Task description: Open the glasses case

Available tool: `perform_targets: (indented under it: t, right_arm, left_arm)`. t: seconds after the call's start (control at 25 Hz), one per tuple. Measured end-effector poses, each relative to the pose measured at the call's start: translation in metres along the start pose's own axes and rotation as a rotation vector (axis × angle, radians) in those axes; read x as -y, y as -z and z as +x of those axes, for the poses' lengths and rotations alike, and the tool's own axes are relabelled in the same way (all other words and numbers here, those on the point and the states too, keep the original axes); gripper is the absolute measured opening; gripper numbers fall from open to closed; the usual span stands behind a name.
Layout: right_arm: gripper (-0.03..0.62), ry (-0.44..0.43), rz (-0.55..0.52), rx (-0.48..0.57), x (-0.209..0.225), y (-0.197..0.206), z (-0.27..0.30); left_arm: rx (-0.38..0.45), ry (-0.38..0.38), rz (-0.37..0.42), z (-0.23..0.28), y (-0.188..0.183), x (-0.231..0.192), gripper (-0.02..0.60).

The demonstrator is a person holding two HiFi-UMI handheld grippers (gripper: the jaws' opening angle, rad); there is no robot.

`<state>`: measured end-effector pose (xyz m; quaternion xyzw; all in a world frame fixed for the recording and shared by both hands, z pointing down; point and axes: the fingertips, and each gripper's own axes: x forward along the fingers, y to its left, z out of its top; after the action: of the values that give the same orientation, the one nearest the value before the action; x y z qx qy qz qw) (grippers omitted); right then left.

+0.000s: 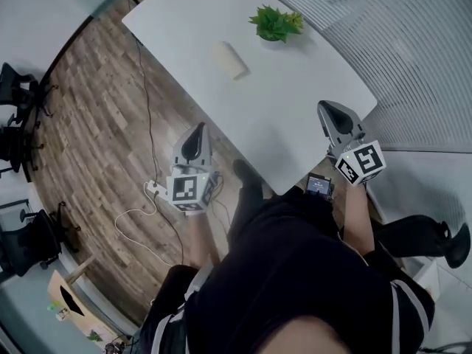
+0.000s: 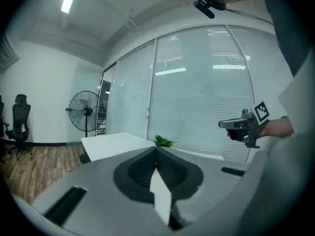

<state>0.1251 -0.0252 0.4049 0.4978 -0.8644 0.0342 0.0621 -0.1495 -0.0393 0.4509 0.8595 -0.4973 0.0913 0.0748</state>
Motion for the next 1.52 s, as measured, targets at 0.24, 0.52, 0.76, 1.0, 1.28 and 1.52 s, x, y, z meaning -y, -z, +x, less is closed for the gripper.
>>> perform_targets:
  t: [0.24, 0.52, 0.76, 1.0, 1.28, 1.52]
  right_arm:
    - [0.015, 0.000, -0.014, -0.042, -0.001, 0.011, 0.043]
    - [0.015, -0.057, 0.050, -0.010, 0.014, 0.037, 0.092]
    - [0.017, -0.134, -0.134, -0.124, 0.029, 0.095, 0.155]
    - [0.160, -0.343, -0.433, -0.279, -0.001, 0.177, 0.239]
    - [0.153, -0.472, -0.552, -0.318, -0.024, 0.226, 0.286]
    - [0.123, -0.465, -0.581, -0.320, -0.020, 0.235, 0.302]
  left_arm:
    - [-0.009, 0.032, 0.014, 0.022, -0.005, -0.028, 0.000]
    - [-0.081, -0.058, 0.010, 0.022, 0.008, -0.045, 0.000]
    - [-0.158, -0.110, 0.000, 0.010, 0.023, -0.047, 0.000]
    - [-0.243, -0.180, -0.040, -0.013, 0.050, -0.053, 0.000]
    - [-0.317, -0.215, -0.073, -0.029, 0.071, -0.055, 0.000]
    - [-0.356, -0.217, -0.101, -0.031, 0.079, -0.049, 0.000]
